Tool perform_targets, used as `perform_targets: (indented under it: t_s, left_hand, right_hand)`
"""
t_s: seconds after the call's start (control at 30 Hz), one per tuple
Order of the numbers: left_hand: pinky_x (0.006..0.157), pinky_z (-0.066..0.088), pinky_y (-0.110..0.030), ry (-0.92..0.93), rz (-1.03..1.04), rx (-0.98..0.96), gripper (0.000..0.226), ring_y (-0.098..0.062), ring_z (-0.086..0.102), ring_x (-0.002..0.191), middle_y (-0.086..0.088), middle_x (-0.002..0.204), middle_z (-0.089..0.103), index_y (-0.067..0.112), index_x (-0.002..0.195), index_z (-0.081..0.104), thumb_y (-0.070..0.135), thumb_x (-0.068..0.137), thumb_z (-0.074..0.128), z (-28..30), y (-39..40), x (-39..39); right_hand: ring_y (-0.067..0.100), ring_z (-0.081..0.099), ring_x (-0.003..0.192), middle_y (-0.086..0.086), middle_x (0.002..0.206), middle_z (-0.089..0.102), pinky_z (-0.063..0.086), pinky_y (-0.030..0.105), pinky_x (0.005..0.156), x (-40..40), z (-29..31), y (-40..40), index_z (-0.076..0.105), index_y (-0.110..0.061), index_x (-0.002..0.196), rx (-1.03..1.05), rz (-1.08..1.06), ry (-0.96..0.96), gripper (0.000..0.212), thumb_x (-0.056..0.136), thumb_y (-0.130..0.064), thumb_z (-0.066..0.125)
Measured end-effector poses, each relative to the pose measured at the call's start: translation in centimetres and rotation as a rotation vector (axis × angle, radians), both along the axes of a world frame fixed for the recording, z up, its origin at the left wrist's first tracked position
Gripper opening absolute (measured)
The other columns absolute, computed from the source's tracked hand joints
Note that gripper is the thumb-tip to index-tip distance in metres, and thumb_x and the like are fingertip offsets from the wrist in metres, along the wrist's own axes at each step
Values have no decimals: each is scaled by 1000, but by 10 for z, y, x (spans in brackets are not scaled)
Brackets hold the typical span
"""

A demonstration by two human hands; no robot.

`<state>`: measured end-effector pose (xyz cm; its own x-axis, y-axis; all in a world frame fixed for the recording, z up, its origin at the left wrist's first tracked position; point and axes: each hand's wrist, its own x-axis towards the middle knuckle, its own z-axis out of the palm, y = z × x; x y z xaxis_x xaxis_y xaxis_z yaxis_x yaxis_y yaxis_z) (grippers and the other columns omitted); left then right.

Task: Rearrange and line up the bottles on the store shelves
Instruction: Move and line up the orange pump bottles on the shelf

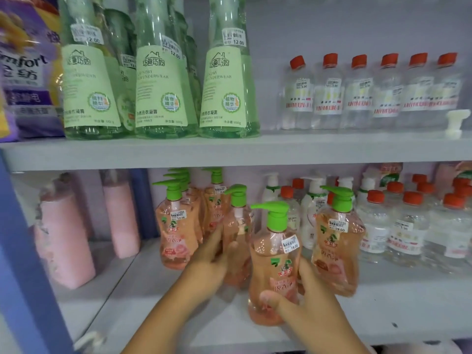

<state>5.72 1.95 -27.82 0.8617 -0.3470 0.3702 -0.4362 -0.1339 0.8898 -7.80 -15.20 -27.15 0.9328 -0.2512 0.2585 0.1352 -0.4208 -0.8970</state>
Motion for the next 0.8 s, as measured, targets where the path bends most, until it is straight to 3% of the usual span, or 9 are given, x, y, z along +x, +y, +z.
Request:
perform_targets:
  t_s: [0.1, 0.2, 0.27, 0.37, 0.43, 0.5, 0.57, 0.67, 0.8]
  left_hand:
    - [115, 42, -31, -68, 191, -190, 29, 2, 56, 129, 26, 130, 65, 50, 123, 66, 51, 94, 61, 9, 21, -16]
    - [95, 50, -17, -63, 154, -249, 36, 4, 64, 115, 25, 119, 70, 51, 115, 64, 55, 80, 65, 12, 38, -52]
    - [90, 54, -19, -28, 137, -164, 63, 1, 70, 105, 25, 114, 72, 61, 119, 53, 38, 69, 81, 3, 48, -60]
    - [101, 51, -35, -16, 196, -101, 84, -3, 70, 107, 24, 116, 72, 65, 123, 45, 30, 60, 90, -2, 67, -52]
    - [104, 49, -43, 29, 213, -99, 81, -6, 70, 108, 22, 117, 72, 66, 121, 46, 45, 54, 85, -2, 82, -43]
    - [101, 51, -41, 47, 213, -94, 73, -4, 71, 106, 20, 116, 73, 64, 123, 49, 44, 62, 85, -1, 92, -34]
    - [87, 54, -24, 35, 231, -81, 66, 5, 70, 95, 27, 107, 74, 66, 120, 52, 31, 76, 86, -1, 97, -26]
    - [63, 49, -5, 32, 260, -83, 65, 11, 68, 84, 36, 94, 70, 62, 119, 51, 18, 83, 82, -4, 99, -13]
    - [67, 51, -9, 38, 327, -102, 57, 7, 67, 93, 36, 103, 67, 76, 106, 54, 37, 75, 82, -9, 95, -7]
  right_hand:
    - [-12, 60, 111, -32, 124, 57, 51, 24, 98, 19, -5, 33, 39, -67, 128, -30, 94, -34, 84, 60, -46, 84]
    - [-11, 54, 121, -35, 133, 47, 47, 21, 104, 33, -7, 54, 25, -71, 140, -128, 264, -34, 94, 64, -54, 78]
    - [-7, 61, 110, -34, 121, 53, 49, 16, 96, 37, 0, 49, 43, -73, 128, -183, 334, -67, 69, 77, -39, 76]
    - [6, 67, 93, -19, 99, 70, 49, 16, 80, 53, 10, 29, 71, -54, 102, -47, 100, -124, 47, 87, -9, 75]
    - [10, 63, 107, -21, 113, 64, 46, 12, 85, 69, 17, 19, 60, -44, 116, -26, 28, -60, 50, 83, -14, 82]
    - [-2, 54, 114, -22, 129, 50, 43, 6, 89, 83, 25, 20, 37, -39, 140, -129, 120, 108, 82, 77, -23, 88]
    - [-14, 53, 96, -22, 118, 56, 42, -1, 68, 97, 30, 29, 33, -31, 138, -160, 179, 204, 83, 77, -18, 87]
    - [-5, 60, 83, -19, 98, 61, 46, 9, 60, 123, 24, 51, 37, -27, 125, -150, 11, 202, 73, 71, -27, 85]
    - [21, 64, 105, -3, 116, 61, 53, 34, 80, 167, -4, 71, 39, -20, 122, -326, -276, 28, 71, 72, -53, 78]
